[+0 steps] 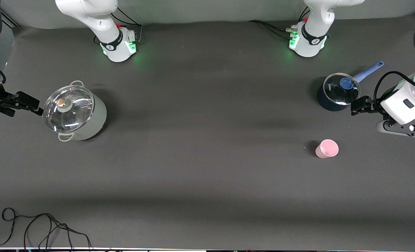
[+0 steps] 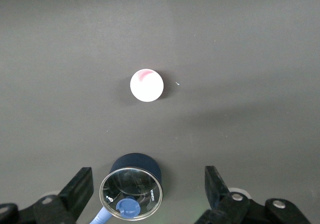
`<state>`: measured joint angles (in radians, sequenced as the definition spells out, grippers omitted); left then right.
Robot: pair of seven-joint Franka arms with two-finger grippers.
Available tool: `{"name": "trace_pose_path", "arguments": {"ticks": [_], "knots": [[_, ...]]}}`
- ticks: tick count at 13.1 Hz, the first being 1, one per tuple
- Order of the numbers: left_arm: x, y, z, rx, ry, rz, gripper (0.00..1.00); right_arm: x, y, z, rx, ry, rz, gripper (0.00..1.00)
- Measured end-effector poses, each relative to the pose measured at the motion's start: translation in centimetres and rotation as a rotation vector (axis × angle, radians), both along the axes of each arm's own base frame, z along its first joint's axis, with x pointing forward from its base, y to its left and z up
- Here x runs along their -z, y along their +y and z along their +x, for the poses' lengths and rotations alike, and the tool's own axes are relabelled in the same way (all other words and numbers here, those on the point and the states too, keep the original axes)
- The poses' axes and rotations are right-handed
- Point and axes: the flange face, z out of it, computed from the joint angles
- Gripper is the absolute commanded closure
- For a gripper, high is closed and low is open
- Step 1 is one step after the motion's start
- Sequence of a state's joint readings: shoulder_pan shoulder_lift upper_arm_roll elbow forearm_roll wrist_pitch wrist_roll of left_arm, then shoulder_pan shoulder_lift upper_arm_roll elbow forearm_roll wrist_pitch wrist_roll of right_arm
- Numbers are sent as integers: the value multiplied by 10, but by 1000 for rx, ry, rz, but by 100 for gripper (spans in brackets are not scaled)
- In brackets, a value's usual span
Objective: Transfer pink cup from left to right arm
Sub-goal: 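Move the left gripper down toward the pink cup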
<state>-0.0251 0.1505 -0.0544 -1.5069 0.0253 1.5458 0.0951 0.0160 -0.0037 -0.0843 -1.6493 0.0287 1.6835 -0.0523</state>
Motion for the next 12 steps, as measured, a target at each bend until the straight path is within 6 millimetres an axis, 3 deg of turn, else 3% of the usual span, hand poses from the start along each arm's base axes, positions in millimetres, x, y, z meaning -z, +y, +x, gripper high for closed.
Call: {"name": "trace_pose_path", "arguments": {"ticks": [9, 12], "knots": [[0, 1, 0, 15, 1, -2, 1, -5, 0, -3, -1, -9, 0, 0], [1, 23, 2, 132, 3, -18, 1, -6, 0, -3, 0, -10, 0, 0]]}}
